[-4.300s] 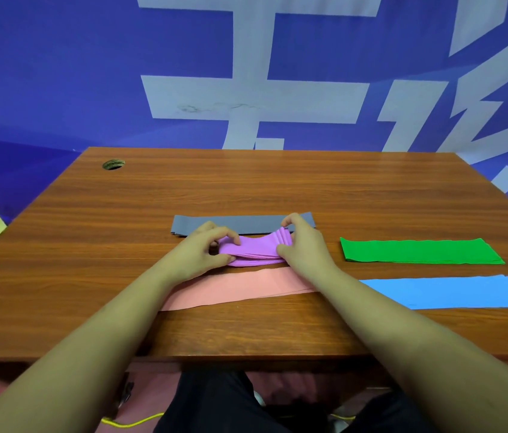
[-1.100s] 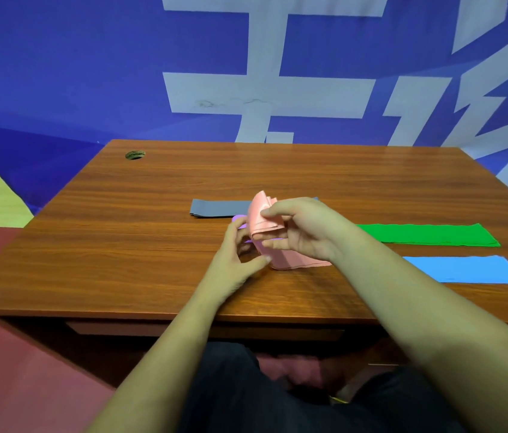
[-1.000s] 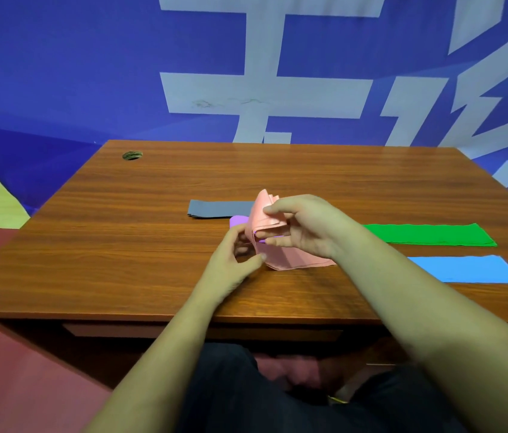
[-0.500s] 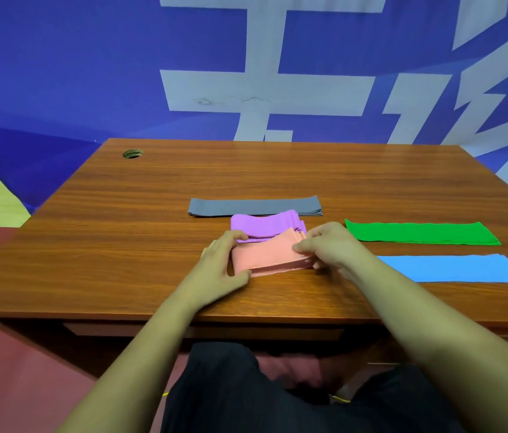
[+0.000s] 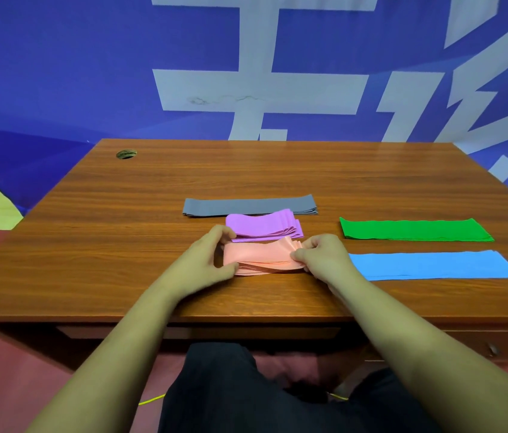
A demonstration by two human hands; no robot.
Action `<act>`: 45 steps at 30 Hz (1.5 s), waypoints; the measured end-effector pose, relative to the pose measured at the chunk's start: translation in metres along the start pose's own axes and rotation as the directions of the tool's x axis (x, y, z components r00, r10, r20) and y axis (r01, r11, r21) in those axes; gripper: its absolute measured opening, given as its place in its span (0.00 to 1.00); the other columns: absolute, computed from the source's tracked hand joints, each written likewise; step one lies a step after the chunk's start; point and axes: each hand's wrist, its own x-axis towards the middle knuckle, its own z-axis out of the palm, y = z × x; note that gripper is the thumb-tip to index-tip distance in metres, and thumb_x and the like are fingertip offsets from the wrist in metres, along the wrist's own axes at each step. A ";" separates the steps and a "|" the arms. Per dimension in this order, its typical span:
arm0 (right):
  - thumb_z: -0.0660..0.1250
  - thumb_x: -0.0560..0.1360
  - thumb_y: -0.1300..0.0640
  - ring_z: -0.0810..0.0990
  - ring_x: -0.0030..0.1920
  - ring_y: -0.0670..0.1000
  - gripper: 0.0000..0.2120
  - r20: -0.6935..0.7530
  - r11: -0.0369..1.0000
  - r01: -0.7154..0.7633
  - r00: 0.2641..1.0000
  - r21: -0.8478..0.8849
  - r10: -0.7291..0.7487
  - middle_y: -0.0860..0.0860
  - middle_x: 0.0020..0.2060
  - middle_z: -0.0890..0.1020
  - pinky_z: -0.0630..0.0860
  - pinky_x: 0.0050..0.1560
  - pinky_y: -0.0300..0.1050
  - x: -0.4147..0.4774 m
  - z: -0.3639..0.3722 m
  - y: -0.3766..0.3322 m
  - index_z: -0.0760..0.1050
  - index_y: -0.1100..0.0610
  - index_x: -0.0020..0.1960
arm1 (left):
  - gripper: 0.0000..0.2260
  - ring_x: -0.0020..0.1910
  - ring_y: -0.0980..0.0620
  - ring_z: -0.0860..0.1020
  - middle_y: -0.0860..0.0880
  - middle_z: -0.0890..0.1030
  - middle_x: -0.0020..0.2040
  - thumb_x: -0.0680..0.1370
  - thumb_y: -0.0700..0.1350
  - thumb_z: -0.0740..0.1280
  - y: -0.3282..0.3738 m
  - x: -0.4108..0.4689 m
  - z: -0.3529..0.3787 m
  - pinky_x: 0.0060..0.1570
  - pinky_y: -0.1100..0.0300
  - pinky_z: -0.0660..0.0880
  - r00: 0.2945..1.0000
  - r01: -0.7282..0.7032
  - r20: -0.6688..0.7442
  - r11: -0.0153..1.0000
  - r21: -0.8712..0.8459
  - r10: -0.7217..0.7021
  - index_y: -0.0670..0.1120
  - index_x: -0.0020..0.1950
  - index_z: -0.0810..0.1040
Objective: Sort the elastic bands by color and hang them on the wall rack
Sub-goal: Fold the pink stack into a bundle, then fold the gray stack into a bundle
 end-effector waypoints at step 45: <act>0.63 0.79 0.50 0.73 0.66 0.49 0.15 0.227 0.513 0.740 0.642 -0.436 -0.732 0.50 0.64 0.77 0.66 0.67 0.41 0.021 -0.009 -0.030 0.77 0.55 0.62 | 0.04 0.44 0.60 0.75 0.50 0.77 0.47 0.76 0.43 0.70 -0.031 0.011 -0.035 0.46 0.70 0.69 0.943 0.039 -0.334 0.998 0.054 -0.019 0.50 0.50 0.79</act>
